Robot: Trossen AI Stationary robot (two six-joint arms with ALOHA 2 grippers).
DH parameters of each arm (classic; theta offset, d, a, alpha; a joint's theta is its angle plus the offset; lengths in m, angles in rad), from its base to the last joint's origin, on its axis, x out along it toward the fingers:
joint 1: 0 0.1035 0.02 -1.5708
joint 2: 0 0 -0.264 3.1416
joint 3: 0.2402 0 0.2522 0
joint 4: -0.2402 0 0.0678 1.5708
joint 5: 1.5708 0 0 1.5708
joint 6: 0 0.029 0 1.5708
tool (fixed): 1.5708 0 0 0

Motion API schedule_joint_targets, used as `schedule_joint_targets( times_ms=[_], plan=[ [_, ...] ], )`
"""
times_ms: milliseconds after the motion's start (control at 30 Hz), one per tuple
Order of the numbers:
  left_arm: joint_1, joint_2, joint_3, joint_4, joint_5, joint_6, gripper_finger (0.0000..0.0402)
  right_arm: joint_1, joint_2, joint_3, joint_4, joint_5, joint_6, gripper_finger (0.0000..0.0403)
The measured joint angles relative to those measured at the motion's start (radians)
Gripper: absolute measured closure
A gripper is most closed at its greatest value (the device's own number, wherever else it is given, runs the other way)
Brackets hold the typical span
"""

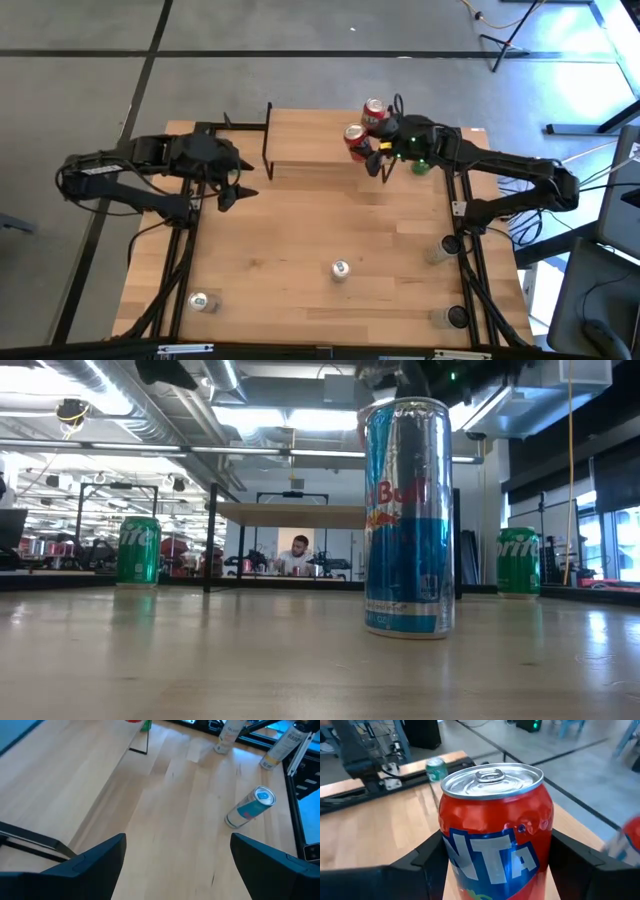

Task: Place canned beverage on shelf
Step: Put the red soda can on the shelf aligned with the other red soda can

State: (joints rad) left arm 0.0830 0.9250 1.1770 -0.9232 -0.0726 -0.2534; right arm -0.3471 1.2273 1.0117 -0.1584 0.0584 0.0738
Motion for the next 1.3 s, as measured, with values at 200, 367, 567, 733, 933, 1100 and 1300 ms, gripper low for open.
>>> schedule_joint_targets(
  times_ms=[200, 367, 567, 733, 933, 1100, 1300],
  plan=[
    [0.000, 0.011, 0.000, 0.003, -0.017, -0.009, 0.0057, -0.087, -0.008, -0.091, 0.114, -0.121, -0.007, 0.0145],
    [0.000, 0.016, 0.000, 0.026, -0.023, -0.033, 0.0057, -0.145, -0.006, -0.128, 0.124, -0.148, -0.053, 0.0148],
    [0.000, 0.016, 0.000, 0.066, -0.054, -0.052, 0.0057, -0.196, -0.008, -0.157, 0.138, -0.210, -0.072, 0.0148],
    [0.000, 0.016, 0.000, 0.074, -0.076, -0.059, 0.0057, -0.206, -0.012, -0.167, 0.146, -0.210, -0.082, 0.0136],
    [0.000, 0.016, 0.000, 0.074, -0.076, -0.077, 0.0057, -0.203, -0.012, -0.167, 0.138, -0.205, -0.104, 0.0091],
    [0.000, 0.016, 0.000, 0.074, -0.076, -0.082, 0.0057, -0.204, -0.009, -0.168, 0.114, -0.181, -0.109, 0.0060],
    [0.000, 0.016, 0.000, 0.074, -0.076, -0.085, 0.0057, -0.204, -0.009, -0.141, 0.059, -0.159, -0.110, 0.0054]
  ],
)
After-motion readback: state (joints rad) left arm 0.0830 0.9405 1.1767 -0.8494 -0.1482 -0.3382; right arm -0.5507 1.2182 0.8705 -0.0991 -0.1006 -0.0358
